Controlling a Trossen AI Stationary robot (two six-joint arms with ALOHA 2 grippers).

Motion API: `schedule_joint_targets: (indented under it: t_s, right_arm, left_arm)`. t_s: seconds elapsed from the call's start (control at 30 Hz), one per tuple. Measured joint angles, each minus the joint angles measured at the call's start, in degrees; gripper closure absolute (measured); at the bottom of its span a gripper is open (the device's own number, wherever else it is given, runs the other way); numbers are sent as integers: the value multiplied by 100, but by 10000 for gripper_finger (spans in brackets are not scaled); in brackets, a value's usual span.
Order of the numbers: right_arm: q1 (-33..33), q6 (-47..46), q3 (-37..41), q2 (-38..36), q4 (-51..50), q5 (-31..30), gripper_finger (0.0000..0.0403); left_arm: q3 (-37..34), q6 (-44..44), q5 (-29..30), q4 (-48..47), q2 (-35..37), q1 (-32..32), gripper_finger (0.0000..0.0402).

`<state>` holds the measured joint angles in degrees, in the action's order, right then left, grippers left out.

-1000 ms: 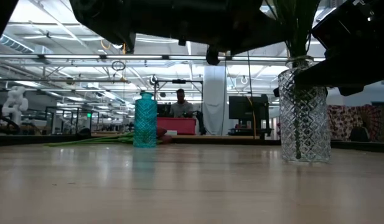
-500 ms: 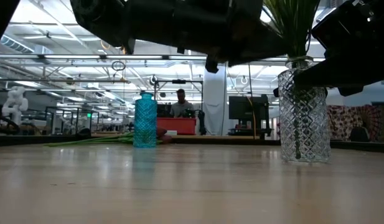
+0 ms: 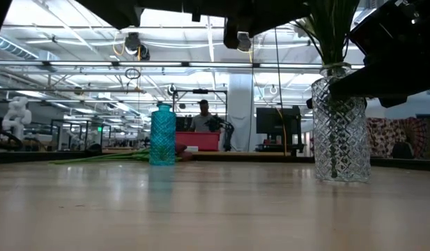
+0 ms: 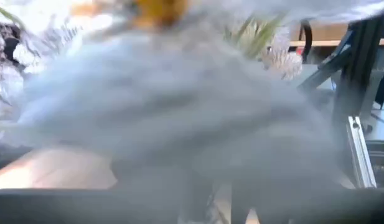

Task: Sort flowers into vase by color
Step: Adjust the white flowers into the transparent vase

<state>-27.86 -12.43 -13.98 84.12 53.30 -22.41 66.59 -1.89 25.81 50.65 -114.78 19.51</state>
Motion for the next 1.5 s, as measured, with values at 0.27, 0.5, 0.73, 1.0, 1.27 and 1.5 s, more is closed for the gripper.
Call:
schedule_joint_targets:
  t_s: [0.27,0.5,0.73,1.0,1.27,1.5]
  right_arm:
    - [0,2,0,0,-2,0,158]
    - [0,9,0,0,-4,-2,158]
    - [0,144,0,0,-5,0,158]
    - [0,175,0,0,-7,-5,158]
    - [0,274,0,0,-8,-22,158]
    - [0,350,0,0,-7,-31,158]
  left_arm:
    - [-2,302,-117,-81,-2,-161,262]
    - [-2,21,-191,-81,-2,-114,385]
    - [0,39,-204,-311,-2,-98,390]
    - [4,134,-235,-501,-2,-97,394]
    - [-4,156,-238,-729,-59,-100,353]
    - [-4,158,119,-693,-55,-94,233]
